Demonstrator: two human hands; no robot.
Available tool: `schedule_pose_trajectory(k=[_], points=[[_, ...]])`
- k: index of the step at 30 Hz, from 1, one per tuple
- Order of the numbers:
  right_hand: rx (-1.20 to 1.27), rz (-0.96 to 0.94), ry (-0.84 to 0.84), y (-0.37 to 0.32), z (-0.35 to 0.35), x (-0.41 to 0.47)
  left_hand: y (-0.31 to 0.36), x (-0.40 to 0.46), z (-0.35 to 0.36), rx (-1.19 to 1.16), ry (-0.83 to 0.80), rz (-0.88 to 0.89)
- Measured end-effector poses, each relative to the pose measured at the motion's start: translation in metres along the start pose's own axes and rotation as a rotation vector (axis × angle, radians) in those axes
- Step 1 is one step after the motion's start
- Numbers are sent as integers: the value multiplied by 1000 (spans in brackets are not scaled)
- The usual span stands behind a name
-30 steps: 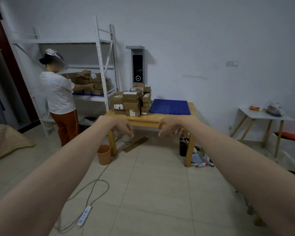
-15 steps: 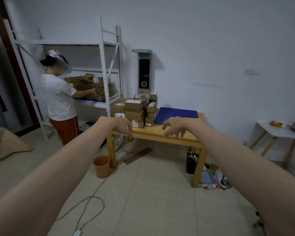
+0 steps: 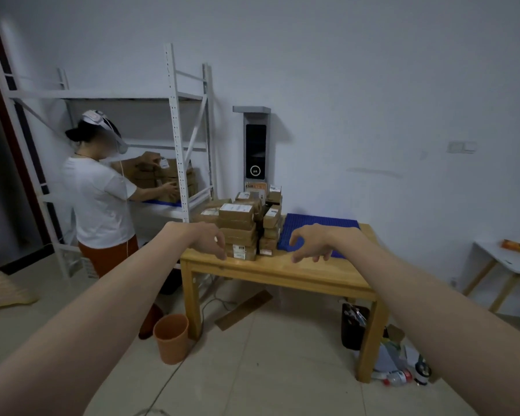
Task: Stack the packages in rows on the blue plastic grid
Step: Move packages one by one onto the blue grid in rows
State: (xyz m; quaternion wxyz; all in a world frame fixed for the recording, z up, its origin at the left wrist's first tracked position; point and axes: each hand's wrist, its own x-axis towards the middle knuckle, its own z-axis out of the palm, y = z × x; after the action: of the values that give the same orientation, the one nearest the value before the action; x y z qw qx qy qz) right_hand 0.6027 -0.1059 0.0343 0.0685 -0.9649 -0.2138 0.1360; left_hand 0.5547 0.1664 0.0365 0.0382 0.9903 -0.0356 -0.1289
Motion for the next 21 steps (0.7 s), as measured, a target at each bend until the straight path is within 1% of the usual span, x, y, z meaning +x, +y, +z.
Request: schedule_pose_trajectory(k=[5, 10, 13, 17, 21], points=[[-14, 14, 9, -22, -31, 74, -37, 62, -40, 15, 18, 26], [5, 16, 18, -34, -50, 147, -80, 117, -66, 32, -5, 51], [29, 27, 17, -33, -49, 187, -101, 155, -68, 25, -13, 71], [35, 45, -34, -28, -40, 238, -120, 210, -55, 68, -77, 86], [23, 44, -76, -21, -34, 292, -139, 273, -43, 97, -100, 105]])
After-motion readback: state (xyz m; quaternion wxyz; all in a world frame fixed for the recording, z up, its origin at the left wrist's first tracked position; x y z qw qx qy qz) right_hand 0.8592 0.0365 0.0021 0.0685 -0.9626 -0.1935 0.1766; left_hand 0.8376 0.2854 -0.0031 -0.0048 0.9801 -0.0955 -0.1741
